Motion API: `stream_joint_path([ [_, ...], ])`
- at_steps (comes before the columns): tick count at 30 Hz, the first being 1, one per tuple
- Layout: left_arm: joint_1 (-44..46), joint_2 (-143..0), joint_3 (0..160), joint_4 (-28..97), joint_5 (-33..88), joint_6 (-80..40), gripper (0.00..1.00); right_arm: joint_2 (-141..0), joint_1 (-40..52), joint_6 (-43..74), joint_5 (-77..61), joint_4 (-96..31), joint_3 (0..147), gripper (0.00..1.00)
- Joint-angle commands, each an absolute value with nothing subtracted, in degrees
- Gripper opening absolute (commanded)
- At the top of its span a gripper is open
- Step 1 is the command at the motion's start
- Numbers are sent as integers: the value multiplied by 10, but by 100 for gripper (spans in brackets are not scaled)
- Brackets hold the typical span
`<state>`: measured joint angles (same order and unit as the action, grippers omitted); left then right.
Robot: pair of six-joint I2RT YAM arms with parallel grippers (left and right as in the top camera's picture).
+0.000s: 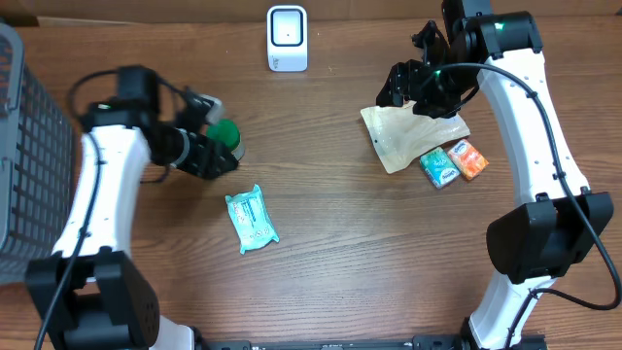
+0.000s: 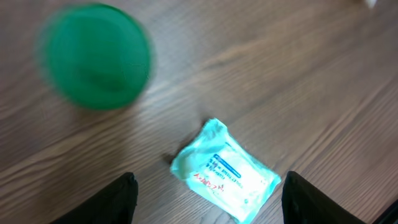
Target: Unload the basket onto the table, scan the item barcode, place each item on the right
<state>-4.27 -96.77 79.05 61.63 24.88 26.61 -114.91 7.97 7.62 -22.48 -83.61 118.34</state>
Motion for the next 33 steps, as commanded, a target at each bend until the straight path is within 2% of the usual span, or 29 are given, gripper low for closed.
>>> stream_joint_path([
  [1, 9, -965, 720, 547, 181, 335, 63, -1149, 80, 72, -225, -832, 1179, 75],
  [6, 57, -968, 639, 469, 111, 373, 65, -1149, 80, 72, -225, -828, 1177, 76],
  [12, 58, -978, 596, 429, 142, 374, 68, -1149, 80, 72, -225, -824, 1177, 76],
  [18, 62, -1018, 589, 428, 170, 378, 64, -1149, 80, 71, -225, -822, 1177, 76],
  [21, 67, -1048, 589, 428, 165, 378, 54, -1149, 80, 71, -225, -819, 1177, 76],
  [23, 68, -1069, 589, 428, 166, 377, 40, -1149, 80, 71, -225, -817, 1177, 77],
  [25, 69, -1080, 589, 427, 167, 363, 11, -1149, 80, 71, -225, -816, 1177, 79],
  [26, 69, -1080, 590, 427, 173, 345, 4, -1149, 80, 72, -225, -815, 1177, 79],
  [33, 68, -1080, 621, 428, 271, 236, 4, -1149, 80, 72, -225, -812, 1177, 80],
])
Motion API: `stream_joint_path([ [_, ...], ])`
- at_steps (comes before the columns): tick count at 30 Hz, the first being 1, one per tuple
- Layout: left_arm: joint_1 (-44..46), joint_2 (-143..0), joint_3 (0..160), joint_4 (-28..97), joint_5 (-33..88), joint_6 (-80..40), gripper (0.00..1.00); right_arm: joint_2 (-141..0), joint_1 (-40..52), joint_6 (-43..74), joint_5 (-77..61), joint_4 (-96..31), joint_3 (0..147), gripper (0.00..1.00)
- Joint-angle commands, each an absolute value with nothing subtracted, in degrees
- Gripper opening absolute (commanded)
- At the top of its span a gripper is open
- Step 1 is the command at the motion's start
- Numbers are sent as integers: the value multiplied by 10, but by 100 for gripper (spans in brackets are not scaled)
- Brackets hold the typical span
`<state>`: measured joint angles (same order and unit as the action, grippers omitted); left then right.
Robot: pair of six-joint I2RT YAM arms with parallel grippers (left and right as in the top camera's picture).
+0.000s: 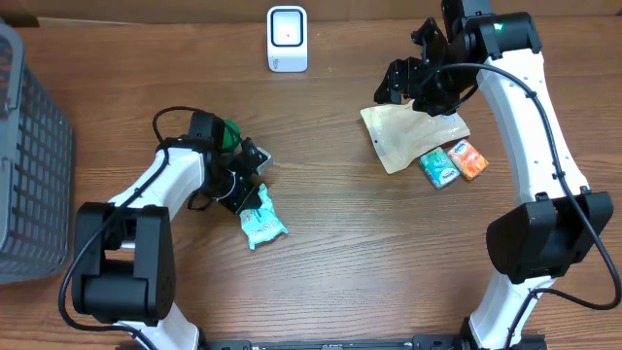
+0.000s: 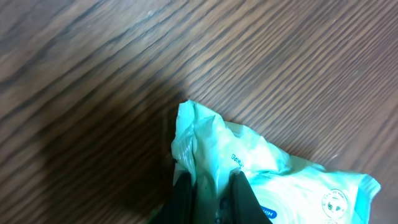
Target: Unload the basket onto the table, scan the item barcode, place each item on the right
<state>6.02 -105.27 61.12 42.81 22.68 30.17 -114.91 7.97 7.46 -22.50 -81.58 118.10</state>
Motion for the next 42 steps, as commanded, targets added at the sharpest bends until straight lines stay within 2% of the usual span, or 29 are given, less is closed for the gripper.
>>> stream_joint_path([
  [1, 68, -1080, 638, 428, 286, 181, 4, -1149, 80, 72, -225, -813, 1177, 80],
  [6, 68, -1080, 726, 370, 398, -219, 4, -1151, 80, 121, -227, -811, 1174, 85],
  [8, 68, -1080, 726, 328, 419, -318, 4, -1151, 81, 133, -252, -798, 1150, 85],
  [12, 68, -1080, 726, 305, 419, -382, 4, -1152, 81, 133, -310, -755, 1084, 85],
  [17, 69, -1080, 726, 304, 426, -382, 4, -1152, 82, 119, -410, -653, 981, 82],
  [20, 69, -1080, 726, 303, 402, -340, 4, -1152, 82, 115, -405, -641, 967, 82],
  [23, 69, -1080, 726, 280, 327, -286, 5, -1152, 82, 101, -390, -639, 967, 82],
  [28, 83, -1080, 737, 252, 263, -198, 28, -1152, 82, 100, -369, -639, 967, 82],
  [32, 88, -1080, 774, 284, 253, -148, 34, -1152, 82, 99, -369, -637, 967, 83],
  [35, 88, -1080, 832, 359, 190, -86, 36, -1152, 82, 99, -369, -634, 967, 83],
  [37, 91, -1080, 853, 388, 153, -59, 41, -1152, 82, 99, -366, -634, 967, 83],
  [38, 91, -1080, 856, 389, 145, -48, 47, -1152, 82, 100, -361, -635, 967, 83],
  [42, 91, -1093, 856, 390, 157, -14, 60, -1152, 82, 100, -361, -635, 967, 84],
])
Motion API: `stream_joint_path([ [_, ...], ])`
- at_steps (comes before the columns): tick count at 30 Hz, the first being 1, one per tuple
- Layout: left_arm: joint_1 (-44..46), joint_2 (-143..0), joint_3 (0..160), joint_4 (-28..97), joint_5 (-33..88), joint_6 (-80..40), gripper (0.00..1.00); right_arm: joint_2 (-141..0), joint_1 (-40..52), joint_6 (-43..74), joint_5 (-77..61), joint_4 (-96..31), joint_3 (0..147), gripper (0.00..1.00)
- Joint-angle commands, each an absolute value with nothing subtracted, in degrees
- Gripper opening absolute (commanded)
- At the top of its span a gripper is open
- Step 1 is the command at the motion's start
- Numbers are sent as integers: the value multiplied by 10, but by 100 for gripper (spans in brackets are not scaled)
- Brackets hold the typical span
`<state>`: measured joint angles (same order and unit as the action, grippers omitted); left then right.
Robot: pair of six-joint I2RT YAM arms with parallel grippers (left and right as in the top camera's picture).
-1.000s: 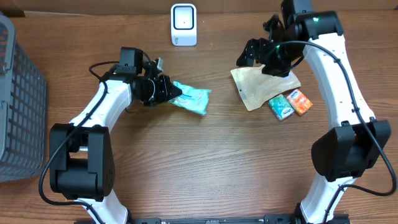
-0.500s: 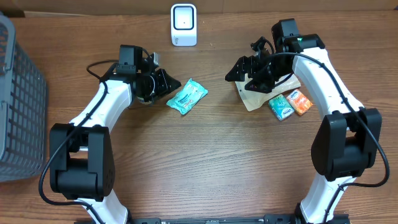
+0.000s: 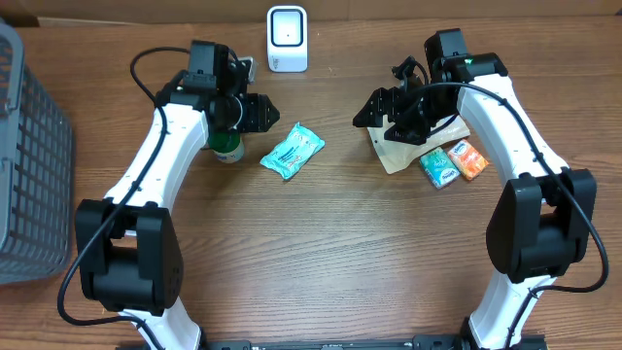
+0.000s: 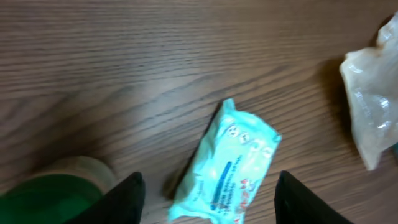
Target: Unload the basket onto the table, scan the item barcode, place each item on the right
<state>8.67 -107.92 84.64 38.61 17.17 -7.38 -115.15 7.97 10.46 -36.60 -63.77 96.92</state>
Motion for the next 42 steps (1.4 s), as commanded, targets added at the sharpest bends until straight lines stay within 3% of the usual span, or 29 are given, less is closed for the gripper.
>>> stream_joint_path([
  [1, 92, -1101, 856, 390, 166, 6, 62, -1152, 82, 100, -361, -636, 967, 84],
  [7, 98, -1155, 856, 390, 175, 65, 67, -1152, 82, 99, -360, -637, 967, 84],
  [24, 114, -1225, 856, 442, 237, 103, 62, -1152, 82, 100, -339, -637, 967, 84],
  [28, 119, -1225, 850, 454, 244, 102, 45, -1152, 82, 100, -339, -637, 967, 84],
  [29, 121, -1225, 846, 455, 246, 102, 33, -1152, 82, 100, -339, -637, 967, 84],
  [31, 125, -1225, 840, 456, 247, 96, 18, -1152, 82, 100, -339, -637, 967, 84],
  [34, 130, -1225, 830, 456, 247, 84, 4, -1152, 82, 100, -339, -637, 967, 84],
  [42, 113, -1193, 886, 489, 237, 13, 4, -1152, 82, 100, -333, -643, 967, 84],
])
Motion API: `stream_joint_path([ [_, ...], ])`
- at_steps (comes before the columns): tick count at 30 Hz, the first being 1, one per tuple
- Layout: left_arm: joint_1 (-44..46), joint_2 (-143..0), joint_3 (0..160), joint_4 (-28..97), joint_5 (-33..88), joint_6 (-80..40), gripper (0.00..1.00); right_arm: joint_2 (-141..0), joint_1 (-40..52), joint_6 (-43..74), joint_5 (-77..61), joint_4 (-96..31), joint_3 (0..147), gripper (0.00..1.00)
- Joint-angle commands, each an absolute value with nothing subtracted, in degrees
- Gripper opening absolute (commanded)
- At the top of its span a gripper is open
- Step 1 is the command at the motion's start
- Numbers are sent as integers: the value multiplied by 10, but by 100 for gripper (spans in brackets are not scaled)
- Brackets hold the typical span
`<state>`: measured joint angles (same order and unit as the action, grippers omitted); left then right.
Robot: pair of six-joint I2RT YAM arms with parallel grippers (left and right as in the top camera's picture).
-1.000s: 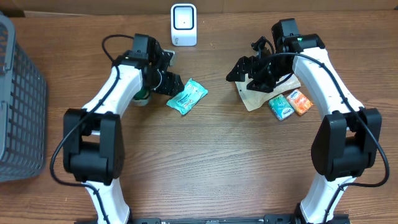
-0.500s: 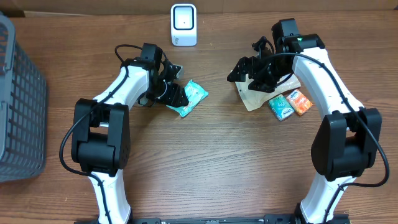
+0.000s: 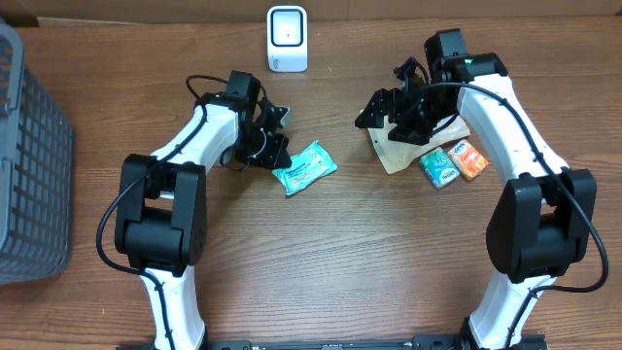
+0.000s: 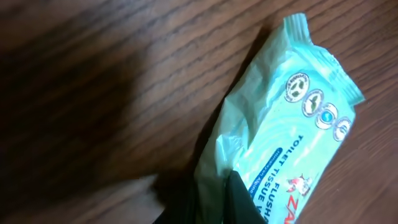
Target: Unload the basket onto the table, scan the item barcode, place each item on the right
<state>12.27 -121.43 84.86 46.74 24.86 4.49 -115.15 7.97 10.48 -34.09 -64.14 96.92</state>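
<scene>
The teal tissue pack (image 3: 307, 166) lies on the table, in front of and a little right of the white scanner (image 3: 287, 39). My left gripper (image 3: 276, 154) is low at the pack's left end. In the left wrist view the pack (image 4: 292, 118) fills the right side. The dark fingers (image 4: 244, 200) of my left gripper (image 4: 211, 190) are shut on its crinkled edge. My right gripper (image 3: 387, 105) hovers at the left edge of a beige pouch (image 3: 413, 141); whether it is open or shut cannot be told.
A small teal packet (image 3: 439, 167) and an orange packet (image 3: 468, 159) lie by the pouch at the right. A grey mesh basket (image 3: 29, 156) stands at the far left edge.
My left gripper was open above the table with the pack lying free below it. Now it is down at the pack's left end and shut on its edge. The pack has shifted slightly right.
First my left gripper was open beside a green-capped bottle, with the pack lying in the near middle. Then it was shut on the pack there. Later the pack lay closer to the scanner with the gripper open above it. Now the gripper grips it again.
</scene>
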Motion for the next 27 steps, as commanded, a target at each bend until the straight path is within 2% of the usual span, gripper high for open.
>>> stream_joint_path([
  [1, 113, -1181, 898, 497, 232, 13, 4, -1152, 82, 100, -330, -644, 967, 84],
  [10, 117, -1132, 907, 564, 189, 48, 4, -1152, 82, 100, -326, -645, 967, 85],
  [11, 117, -1133, 900, 563, 189, 48, 8, -1152, 82, 100, -324, -645, 967, 84],
  [14, 117, -1139, 876, 548, 189, 52, 58, -1152, 82, 100, -322, -646, 967, 84],
  [16, 116, -1147, 859, 530, 188, 52, 70, -1152, 82, 100, -322, -646, 967, 84],
  [19, 115, -1167, 852, 516, 189, 52, 77, -1152, 82, 100, -322, -646, 967, 84],
  [23, 116, -1207, 852, 510, 200, 52, 77, -1152, 82, 100, -322, -647, 967, 84],
  [27, 117, -1233, 852, 528, 251, 52, 63, -1152, 82, 100, -322, -648, 967, 84],
])
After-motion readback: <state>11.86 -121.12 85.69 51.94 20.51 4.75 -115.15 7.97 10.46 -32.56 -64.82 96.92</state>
